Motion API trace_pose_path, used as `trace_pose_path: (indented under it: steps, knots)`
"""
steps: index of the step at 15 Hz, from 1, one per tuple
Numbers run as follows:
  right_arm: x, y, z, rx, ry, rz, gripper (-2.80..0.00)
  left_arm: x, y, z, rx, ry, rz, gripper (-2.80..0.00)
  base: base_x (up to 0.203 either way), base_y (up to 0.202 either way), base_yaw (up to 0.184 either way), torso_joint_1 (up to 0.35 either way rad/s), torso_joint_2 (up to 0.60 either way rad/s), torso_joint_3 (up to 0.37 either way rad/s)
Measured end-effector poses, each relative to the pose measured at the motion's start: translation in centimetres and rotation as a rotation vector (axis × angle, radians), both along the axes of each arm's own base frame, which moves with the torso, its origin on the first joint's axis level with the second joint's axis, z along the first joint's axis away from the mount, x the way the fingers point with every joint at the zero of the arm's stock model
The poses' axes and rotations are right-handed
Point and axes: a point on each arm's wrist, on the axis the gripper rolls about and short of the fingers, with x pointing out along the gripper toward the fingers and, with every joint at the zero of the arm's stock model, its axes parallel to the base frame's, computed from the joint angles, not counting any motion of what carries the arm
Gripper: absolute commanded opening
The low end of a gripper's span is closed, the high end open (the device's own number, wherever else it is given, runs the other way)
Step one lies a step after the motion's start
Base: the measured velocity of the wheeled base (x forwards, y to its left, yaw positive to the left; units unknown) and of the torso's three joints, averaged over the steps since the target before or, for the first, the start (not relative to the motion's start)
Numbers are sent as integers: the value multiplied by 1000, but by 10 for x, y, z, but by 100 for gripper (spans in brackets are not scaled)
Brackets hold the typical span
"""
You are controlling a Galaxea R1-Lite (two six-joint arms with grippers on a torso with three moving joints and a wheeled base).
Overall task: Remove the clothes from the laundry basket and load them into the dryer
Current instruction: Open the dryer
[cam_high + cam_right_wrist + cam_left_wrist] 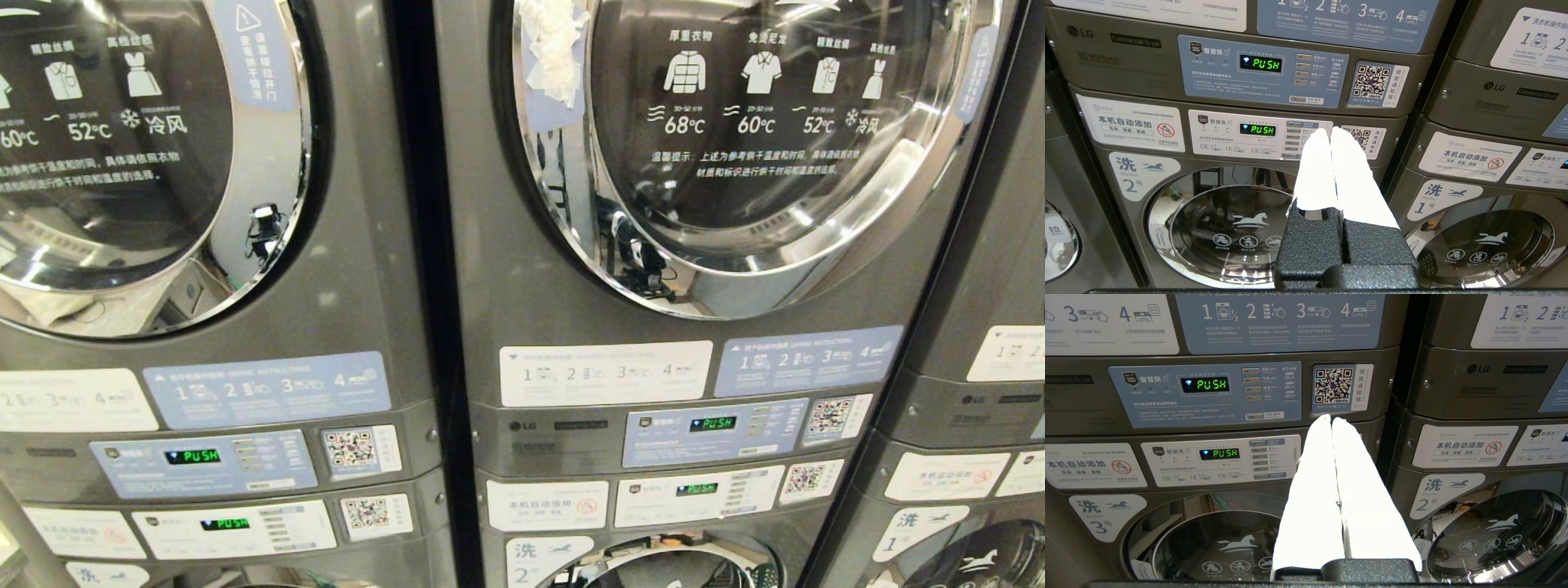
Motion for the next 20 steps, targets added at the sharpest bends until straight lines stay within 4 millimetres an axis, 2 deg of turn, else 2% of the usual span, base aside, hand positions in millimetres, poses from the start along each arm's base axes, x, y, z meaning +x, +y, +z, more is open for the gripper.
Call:
trace_pose_path:
  steps: [2, 4, 6, 7, 8, 10, 12, 13, 15, 17, 20]
  knots:
    - [-2, 0, 7, -1, -15, 11, -280, 0, 0, 0, 0, 0, 0, -280, 0, 0, 0, 0, 0, 0]
    - [-11, 1, 43, 13, -101, 41, -280, 0, 0, 0, 0, 0, 0, -280, 0, 0, 0, 0, 0, 0]
    - [-17, 2, 100, 51, -176, 102, -280, 0, 0, 0, 0, 0, 0, -280, 0, 0, 0, 0, 0, 0]
    - [-13, 3, 132, 68, -194, 140, 0, 0, 0, 0, 0, 0, 0, -280, 0, 0, 0, 0, 0, 0]
    - [-4, 4, 167, 82, -206, 188, 0, 0, 0, 0, 0, 0, 0, -280, 0, 0, 0, 0, 0, 0]
    - [31, 6, 226, 99, -197, 309, 0, 0, 0, 0, 0, 0, 0, -280, 0, 0, 0, 0, 0, 0]
    - [78, 10, 264, 111, -173, 460, 0, 0, 0, 0, 0, 0, 0, -280, 0, 0, 0, 0, 0, 0]
    - [105, 14, 276, 119, -164, 550, 0, 0, 0, 0, 0, 0, 0, -280, 0, 0, 0, 0, 0, 0]
    - [146, 27, 292, 147, -175, 780, 0, 0, 0, 0, 0, 0, 0, -280, 0, 0, 0, 0, 0, 0]
    - [172, 45, 303, 174, -191, 977, 0, 0, 0, 0, 0, 0, 0, -280, 0, 0, 0, 0, 0, 0]
    - [206, 67, 313, 187, -187, 1068, 0, 0, 0, 0, 0, 0, 0, -280, 0, 0, 0, 0, 0, 0]
